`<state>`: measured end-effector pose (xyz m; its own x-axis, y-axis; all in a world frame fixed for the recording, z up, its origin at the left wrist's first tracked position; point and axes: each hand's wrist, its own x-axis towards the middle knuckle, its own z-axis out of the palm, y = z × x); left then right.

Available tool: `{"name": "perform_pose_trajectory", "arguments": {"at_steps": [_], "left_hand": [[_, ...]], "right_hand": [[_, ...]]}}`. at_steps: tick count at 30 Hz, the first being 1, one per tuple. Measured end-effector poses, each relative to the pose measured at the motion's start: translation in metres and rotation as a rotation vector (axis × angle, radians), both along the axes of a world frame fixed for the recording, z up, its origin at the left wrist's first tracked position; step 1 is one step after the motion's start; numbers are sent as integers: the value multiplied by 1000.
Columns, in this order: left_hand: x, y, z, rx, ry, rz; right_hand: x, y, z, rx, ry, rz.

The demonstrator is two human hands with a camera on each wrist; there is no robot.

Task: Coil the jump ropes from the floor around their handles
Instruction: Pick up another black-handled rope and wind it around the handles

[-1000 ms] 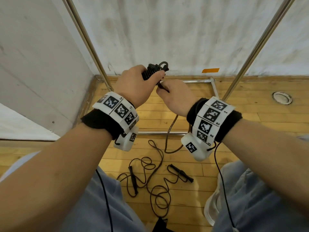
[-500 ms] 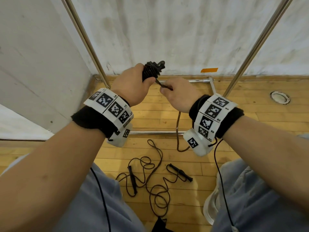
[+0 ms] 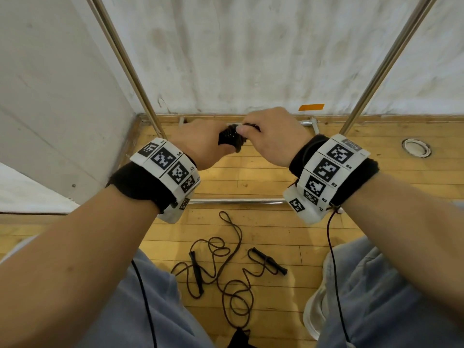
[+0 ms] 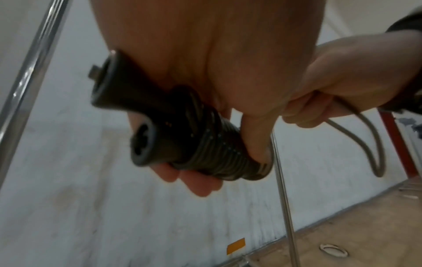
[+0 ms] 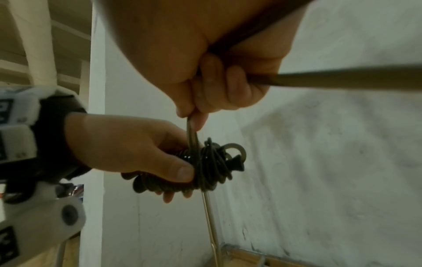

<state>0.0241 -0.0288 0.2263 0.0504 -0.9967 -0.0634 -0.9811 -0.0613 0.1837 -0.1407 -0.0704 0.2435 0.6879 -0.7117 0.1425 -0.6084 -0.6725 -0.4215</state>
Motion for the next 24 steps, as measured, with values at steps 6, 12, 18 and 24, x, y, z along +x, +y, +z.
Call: {"name": "perform_pose_trajectory", "arguments": {"at_steps": [6,12,18,24], "left_hand": [[-9,12,14,22,143,-213],[-17,24,26,-162,435,-168],[-23,32,37,-156,680,-131],[-29,34,46,-200,772,-81]], "right_hand": [[-7,-7,9,70,-137,-23],[-8,-6,23,317,-446,-42],[-15,-14,23,689,-625,28],[-9,-16,7,924,-805,-32]]}}
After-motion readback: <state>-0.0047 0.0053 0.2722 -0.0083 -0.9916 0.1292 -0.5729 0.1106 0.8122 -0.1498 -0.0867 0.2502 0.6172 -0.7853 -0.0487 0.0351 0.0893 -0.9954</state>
